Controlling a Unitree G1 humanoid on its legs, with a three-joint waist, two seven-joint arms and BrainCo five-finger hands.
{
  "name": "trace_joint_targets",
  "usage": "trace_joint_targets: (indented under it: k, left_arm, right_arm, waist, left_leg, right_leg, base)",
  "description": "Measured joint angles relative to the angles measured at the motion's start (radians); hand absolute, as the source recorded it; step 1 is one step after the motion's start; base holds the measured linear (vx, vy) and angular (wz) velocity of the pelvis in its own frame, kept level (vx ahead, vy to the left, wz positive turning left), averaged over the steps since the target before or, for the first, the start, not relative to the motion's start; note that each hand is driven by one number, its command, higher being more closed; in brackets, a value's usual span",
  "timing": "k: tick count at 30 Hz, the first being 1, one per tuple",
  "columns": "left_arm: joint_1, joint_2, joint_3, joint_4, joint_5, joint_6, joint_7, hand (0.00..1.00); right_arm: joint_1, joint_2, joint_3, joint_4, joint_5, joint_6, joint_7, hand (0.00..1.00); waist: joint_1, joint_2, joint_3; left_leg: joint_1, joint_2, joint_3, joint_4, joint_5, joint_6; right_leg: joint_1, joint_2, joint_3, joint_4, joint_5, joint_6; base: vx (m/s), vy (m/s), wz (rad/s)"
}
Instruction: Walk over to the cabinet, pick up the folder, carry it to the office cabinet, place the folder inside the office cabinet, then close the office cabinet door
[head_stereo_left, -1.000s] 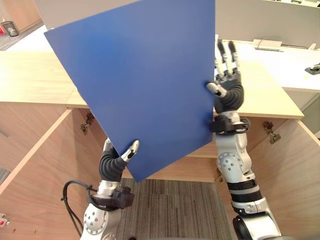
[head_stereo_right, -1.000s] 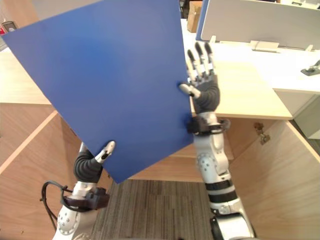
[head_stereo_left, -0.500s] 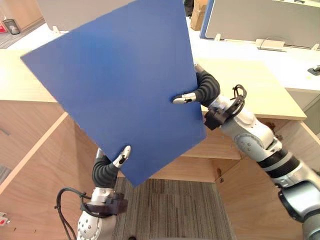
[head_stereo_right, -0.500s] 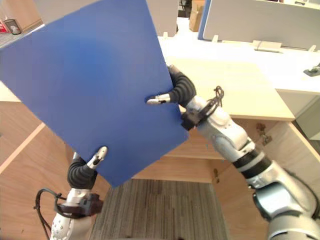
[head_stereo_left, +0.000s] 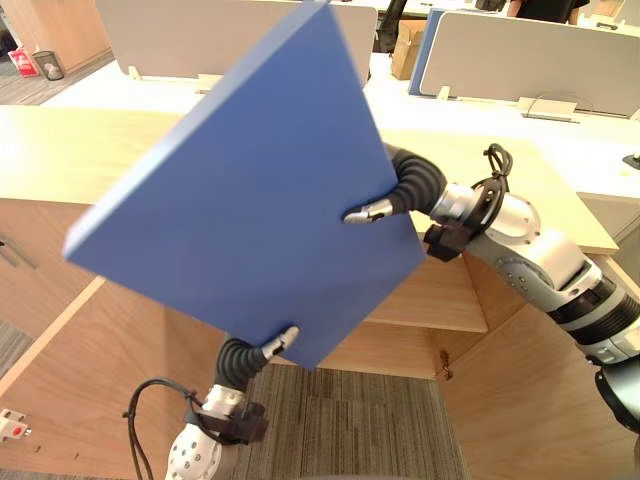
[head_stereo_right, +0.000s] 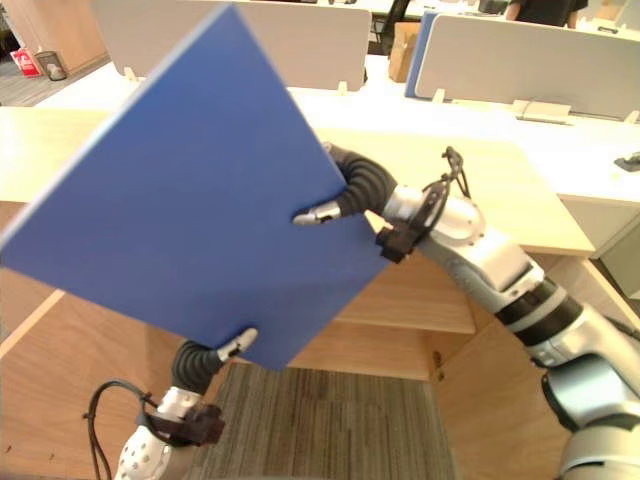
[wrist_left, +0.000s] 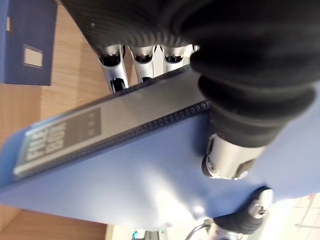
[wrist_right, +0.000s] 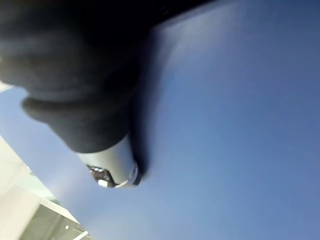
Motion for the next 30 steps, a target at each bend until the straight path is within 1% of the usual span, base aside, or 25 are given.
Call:
trace_joint_targets:
  k: [1, 2, 3, 5, 6, 7, 9, 11, 13, 14, 15, 16, 17, 18, 19, 20, 21, 22, 23, 24, 25, 26, 28, 30]
  left_arm:
    - [-0.011, 0.006, -0.003, 0.060, -0.026, 0.014, -0.047, 0.00]
    - [-0.027, 0.011, -0.009, 0.120, -0.094, 0.033, -0.094, 0.00]
    - [-0.037, 0.016, -0.015, 0.151, -0.159, 0.046, -0.110, 0.00]
    - [-0.078, 0.024, -0.033, 0.282, -0.337, 0.057, -0.148, 0.00]
    - [-0.104, 0.023, -0.044, 0.355, -0.452, 0.062, -0.159, 0.00]
    - [-0.113, 0.023, -0.047, 0.383, -0.490, 0.066, -0.159, 0.00]
    - [-0.138, 0.024, -0.048, 0.447, -0.570, 0.076, -0.161, 0.00]
    - [-0.154, 0.024, -0.048, 0.499, -0.591, 0.079, -0.169, 0.00]
    - [-0.164, 0.023, -0.047, 0.565, -0.583, 0.098, -0.179, 0.00]
    - [-0.161, 0.018, -0.044, 0.600, -0.501, 0.115, -0.175, 0.00]
    - [-0.161, 0.017, -0.041, 0.627, -0.444, 0.134, -0.166, 0.00]
    - [-0.159, 0.006, -0.036, 0.707, -0.368, 0.179, -0.148, 0.00]
    - [-0.153, -0.016, -0.018, 0.817, -0.342, 0.216, -0.128, 0.00]
    - [-0.153, -0.026, -0.005, 0.864, -0.342, 0.231, -0.120, 0.00]
    - [-0.147, -0.048, 0.029, 0.938, -0.334, 0.250, -0.104, 0.00]
    - [-0.142, -0.077, 0.087, 0.980, -0.318, 0.256, -0.080, 0.00]
    - [-0.142, -0.094, 0.126, 0.993, -0.304, 0.256, -0.070, 0.00]
    - [-0.149, -0.127, 0.197, 1.007, -0.275, 0.250, -0.039, 0.00]
    - [-0.167, -0.149, 0.242, 1.027, -0.214, 0.234, 0.024, 0.00]
    - [-0.176, -0.158, 0.259, 1.039, -0.171, 0.225, 0.056, 0.00]
    - [-0.193, -0.171, 0.291, 1.064, -0.074, 0.211, 0.110, 0.00]
    - [-0.206, -0.177, 0.322, 1.090, -0.018, 0.206, 0.139, 0.00]
    - [-0.211, -0.179, 0.371, 1.149, 0.016, 0.204, 0.172, 0.00]
    - [-0.234, -0.183, 0.419, 1.212, 0.055, 0.204, 0.201, 0.00]
  right_arm:
    - [0.028, 0.006, 0.000, -0.014, -0.047, 0.007, 0.006, 1.00]
    - [0.056, 0.030, 0.000, -0.018, -0.097, 0.021, 0.006, 1.00]
    - [0.071, 0.044, 0.000, -0.018, -0.126, 0.027, -0.002, 1.00]
    - [0.121, 0.099, 0.000, -0.018, -0.211, 0.045, -0.026, 1.00]
    - [0.142, 0.137, 0.000, -0.017, -0.277, 0.047, -0.050, 1.00]
    - [0.150, 0.157, 0.000, -0.015, -0.314, 0.048, -0.065, 1.00]
    - [0.160, 0.215, 0.000, -0.011, -0.397, 0.051, -0.083, 1.00]
    - [0.190, 0.239, 0.000, -0.010, -0.429, 0.051, -0.091, 1.00]
    - [0.237, 0.263, 0.001, -0.002, -0.465, 0.051, -0.093, 1.00]
    - [0.261, 0.279, 0.002, -0.002, -0.502, 0.051, -0.093, 1.00]
    - [0.265, 0.288, 0.002, -0.002, -0.506, 0.051, -0.092, 1.00]
    - [0.265, 0.319, -0.001, -0.002, -0.508, 0.042, -0.091, 1.00]
    - [0.268, 0.361, -0.001, -0.005, -0.512, 0.021, -0.092, 1.00]
    - [0.272, 0.384, 0.000, -0.006, -0.517, 0.008, -0.093, 1.00]
    - [0.289, 0.418, 0.004, -0.005, -0.556, -0.022, -0.101, 1.00]
    - [0.308, 0.437, 0.020, 0.011, -0.619, -0.044, -0.109, 1.00]
    - [0.315, 0.440, 0.039, 0.029, -0.651, -0.055, -0.114, 1.00]
    - [0.320, 0.443, 0.096, 0.082, -0.724, -0.062, -0.124, 1.00]
    - [0.330, 0.443, 0.159, 0.138, -0.823, -0.061, -0.135, 1.00]
    - [0.337, 0.443, 0.188, 0.164, -0.870, -0.061, -0.136, 1.00]
    - [0.351, 0.443, 0.247, 0.209, -0.929, -0.060, -0.134, 1.00]
    - [0.377, 0.445, 0.282, 0.239, -0.950, -0.061, -0.131, 1.00]
    - [0.397, 0.476, 0.279, 0.296, -0.988, -0.067, -0.137, 1.00]
    - [0.397, 0.513, 0.267, 0.414, -1.056, -0.073, -0.138, 1.00]
  waist:
    - [-0.001, 0.001, -0.013]
    - [0.000, 0.002, -0.015]
    - [0.000, 0.003, -0.015]
    - [-0.001, 0.004, -0.016]
    - [-0.002, 0.005, -0.015]
    - [-0.003, 0.005, -0.015]
    - [-0.019, 0.006, -0.015]
    - [-0.020, 0.007, -0.014]
    - [-0.015, 0.009, -0.012]
    - [-0.016, 0.010, -0.012]
    - [-0.018, 0.010, -0.012]
    - [-0.023, 0.012, -0.011]
    - [-0.032, 0.013, -0.010]
    - [-0.037, 0.013, -0.010]
    - [-0.039, 0.013, -0.009]
    - [-0.036, 0.013, -0.009]
    - [-0.032, 0.013, -0.008]
    - [-0.021, 0.013, -0.008]
    - [-0.009, 0.013, -0.007]
    - [-0.004, 0.012, -0.006]
    - [0.000, 0.013, -0.002]
    - [0.002, 0.014, 0.002]
    - [-0.008, 0.018, 0.020]
    - [-0.005, 0.026, 0.044]
  left_leg:
    - [-0.008, 0.000, 0.001, 0.001, 0.000, 0.000]
    - [-0.008, 0.000, 0.003, 0.002, 0.001, -0.001]
    - [-0.008, 0.000, 0.004, 0.002, 0.001, -0.001]
    - [-0.008, 0.002, 0.015, 0.001, 0.002, -0.001]
    - [-0.008, 0.003, 0.026, 0.001, 0.002, -0.001]
    - [-0.009, 0.003, 0.027, 0.001, 0.003, -0.001]
    - [-0.009, 0.003, 0.032, 0.001, 0.003, -0.001]
    - [-0.010, 0.003, 0.032, 0.001, 0.003, -0.001]
    - [-0.013, 0.004, 0.031, 0.001, 0.003, -0.001]
    - [-0.019, 0.005, 0.032, 0.001, 0.003, -0.001]
    - [-0.023, 0.005, 0.032, 0.002, 0.003, -0.001]
    - [-0.024, 0.007, 0.040, 0.002, 0.003, -0.001]
    - [-0.023, 0.010, 0.046, 0.002, 0.003, -0.001]
    - [-0.024, 0.012, 0.047, 0.002, 0.003, -0.002]
    - [-0.024, 0.013, 0.048, 0.002, 0.002, -0.002]
    - [-0.024, 0.014, 0.048, 0.002, 0.002, -0.002]
    - [-0.024, 0.014, 0.047, 0.002, 0.002, -0.002]
    - [-0.024, 0.013, 0.046, 0.002, 0.002, -0.002]
    - [-0.025, 0.013, 0.044, 0.003, 0.002, -0.002]
    - [-0.026, 0.013, 0.043, 0.003, 0.002, -0.002]
    - [-0.028, 0.013, 0.039, 0.004, 0.003, -0.001]
    - [-0.035, 0.013, 0.034, 0.006, 0.003, -0.001]
    - [-0.042, 0.013, 0.031, 0.006, 0.007, -0.002]
    - [-0.045, 0.011, 0.027, 0.003, 0.012, -0.003]
  right_leg:
    - [-0.010, 0.000, 0.001, 0.001, 0.000, 0.000]
    - [-0.011, 0.000, 0.003, 0.002, 0.000, 0.000]
    - [-0.011, 0.000, 0.004, 0.002, 0.000, 0.000]
    - [-0.019, 0.001, 0.016, 0.003, 0.004, 0.002]
    - [-0.025, 0.003, 0.026, 0.003, 0.007, 0.002]
    - [-0.025, 0.002, 0.027, 0.004, 0.007, 0.002]
    - [-0.030, 0.002, 0.031, 0.004, 0.008, 0.002]
    - [-0.031, 0.003, 0.033, 0.003, 0.008, 0.002]
    - [-0.033, 0.005, 0.033, 0.002, 0.008, 0.001]
    - [-0.039, 0.006, 0.033, 0.002, 0.009, 0.001]
    - [-0.044, 0.006, 0.034, 0.002, 0.009, 0.000]
    - [-0.050, 0.009, 0.043, 0.002, 0.011, -0.002]
    - [-0.054, 0.012, 0.051, 0.002, 0.011, -0.002]
    - [-0.056, 0.013, 0.052, 0.002, 0.011, -0.003]
    - [-0.056, 0.015, 0.052, 0.001, 0.012, -0.003]
    - [-0.056, 0.015, 0.052, 0.000, 0.012, -0.003]
    - [-0.056, 0.015, 0.052, 0.000, 0.012, -0.004]
    - [-0.056, 0.014, 0.052, -0.001, 0.013, -0.005]
    - [-0.055, 0.014, 0.052, -0.001, 0.013, -0.006]
    - [-0.055, 0.014, 0.052, -0.001, 0.014, -0.006]
    - [-0.055, 0.014, 0.050, -0.001, 0.014, -0.006]
    - [-0.058, 0.014, 0.047, -0.001, 0.014, -0.007]
    - [-0.061, 0.015, 0.044, -0.005, 0.018, -0.007]
    - [-0.062, 0.015, 0.037, -0.010, 0.023, -0.006]
  base:
    - [0.00, 0.000, -0.03]
    - [0.00, 0.000, -0.04]
    - [0.00, 0.000, -0.08]
    - [-0.01, 0.013, -0.17]
    - [-0.02, 0.021, -0.19]
    - [-0.03, 0.033, -0.14]
    - [-0.03, 0.031, -0.05]
    - [-0.01, 0.014, -0.02]
    - [0.00, 0.000, 0.00]
    - [0.00, 0.000, 0.00]
    - [0.00, 0.014, -0.08]
    - [0.01, 0.012, -0.18]
    - [0.01, 0.009, -0.19]
    - [0.01, 0.003, -0.13]
    - [0.00, 0.000, 0.00]
    - [0.00, 0.000, 0.00]
    - [0.00, 0.000, 0.00]
    - [-0.04, 0.021, 0.02]
    - [-0.04, 0.022, 0.02]
    - [-0.04, 0.022, 0.04]
    - [-0.04, 0.019, 0.07]
    - [-0.04, 0.020, 0.08]
    - [-0.01, 0.008, 0.03]
    - [-0.01, 0.007, 0.05]
